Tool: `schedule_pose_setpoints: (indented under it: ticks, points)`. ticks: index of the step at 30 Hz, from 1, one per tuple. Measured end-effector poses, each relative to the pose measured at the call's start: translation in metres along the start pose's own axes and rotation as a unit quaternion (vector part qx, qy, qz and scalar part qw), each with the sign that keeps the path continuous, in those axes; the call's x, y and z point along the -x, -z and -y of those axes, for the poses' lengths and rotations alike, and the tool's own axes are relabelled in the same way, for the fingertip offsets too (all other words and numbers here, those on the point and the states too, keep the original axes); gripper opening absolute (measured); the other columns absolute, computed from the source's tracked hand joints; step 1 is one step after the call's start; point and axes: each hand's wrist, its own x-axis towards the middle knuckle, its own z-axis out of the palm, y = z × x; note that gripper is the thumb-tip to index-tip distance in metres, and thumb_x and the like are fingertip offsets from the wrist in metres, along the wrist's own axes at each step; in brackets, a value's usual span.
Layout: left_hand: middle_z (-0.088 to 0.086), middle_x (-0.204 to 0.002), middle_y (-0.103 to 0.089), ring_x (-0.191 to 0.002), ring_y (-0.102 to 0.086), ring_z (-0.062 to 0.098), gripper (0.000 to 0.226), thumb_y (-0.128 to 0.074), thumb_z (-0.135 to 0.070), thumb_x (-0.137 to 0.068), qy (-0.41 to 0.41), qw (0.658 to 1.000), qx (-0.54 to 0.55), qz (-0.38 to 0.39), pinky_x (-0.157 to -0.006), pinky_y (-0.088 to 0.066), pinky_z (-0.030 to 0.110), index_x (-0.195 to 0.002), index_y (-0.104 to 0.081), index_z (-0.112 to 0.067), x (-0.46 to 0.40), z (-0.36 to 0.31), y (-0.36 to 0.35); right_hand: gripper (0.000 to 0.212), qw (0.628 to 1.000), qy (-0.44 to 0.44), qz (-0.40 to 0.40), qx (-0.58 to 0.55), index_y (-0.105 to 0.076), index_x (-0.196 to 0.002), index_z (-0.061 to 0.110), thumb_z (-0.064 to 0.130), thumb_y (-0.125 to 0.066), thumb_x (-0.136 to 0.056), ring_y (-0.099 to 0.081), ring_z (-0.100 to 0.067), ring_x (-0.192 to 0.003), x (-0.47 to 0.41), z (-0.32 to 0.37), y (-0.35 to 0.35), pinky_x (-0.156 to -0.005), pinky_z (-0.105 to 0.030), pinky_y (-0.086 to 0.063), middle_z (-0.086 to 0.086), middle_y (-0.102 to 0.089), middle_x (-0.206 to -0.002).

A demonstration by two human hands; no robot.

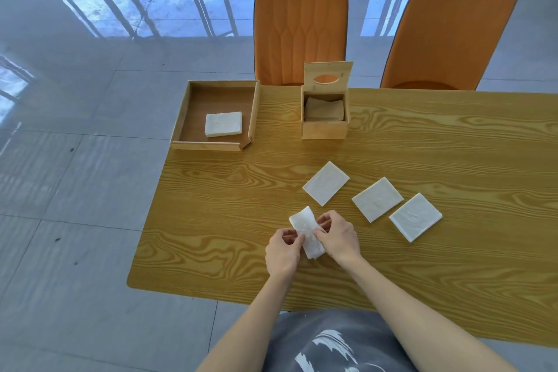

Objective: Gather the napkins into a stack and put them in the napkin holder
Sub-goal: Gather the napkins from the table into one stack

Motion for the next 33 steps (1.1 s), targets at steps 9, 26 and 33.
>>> schedule_pose_setpoints:
  ticks: [9, 26, 33]
  points:
    - [0.009, -0.107, -0.07, -0.095, -0.071, 0.024, 0.05, -0.077, -0.042, -0.08, 0.061, 0.978, 0.193, 0.052, -0.083, -0.06, 0.045, -0.119, -0.057, -0.017, -0.011, -0.005, 0.015, 0.037, 0.946, -0.041, 0.128, -0.295, -0.065, -0.117, 0.012, 0.016, -0.077, -0.082, -0.067, -0.008, -0.092, -0.008, 0.003, 0.004, -0.065, -0.018, -0.052, 0.003, -0.072, -0.101]
    - [0.011, -0.106, -0.072, -0.099, -0.069, 0.027, 0.035, -0.07, -0.018, -0.09, 0.056, 0.959, 0.275, 0.044, -0.078, -0.058, 0.036, -0.122, -0.062, -0.006, -0.03, -0.006, 0.019, 0.06, 0.983, -0.124, -0.129, 0.026, -0.043, -0.139, 0.014, 0.041, -0.064, -0.089, -0.056, -0.033, -0.114, -0.072, 0.044, 0.029, -0.082, -0.043, -0.048, -0.013, -0.047, -0.133]
    - [0.011, -0.111, -0.071, -0.103, -0.068, 0.026, 0.038, -0.068, -0.018, -0.091, 0.058, 0.959, 0.275, 0.038, -0.093, -0.055, 0.044, -0.125, -0.06, -0.004, -0.042, -0.014, 0.026, 0.056, 0.977, -0.184, -0.086, 0.061, -0.047, -0.13, 0.013, 0.038, -0.07, -0.086, -0.052, -0.036, -0.117, -0.092, 0.044, 0.037, -0.089, -0.046, -0.048, -0.016, -0.042, -0.134]
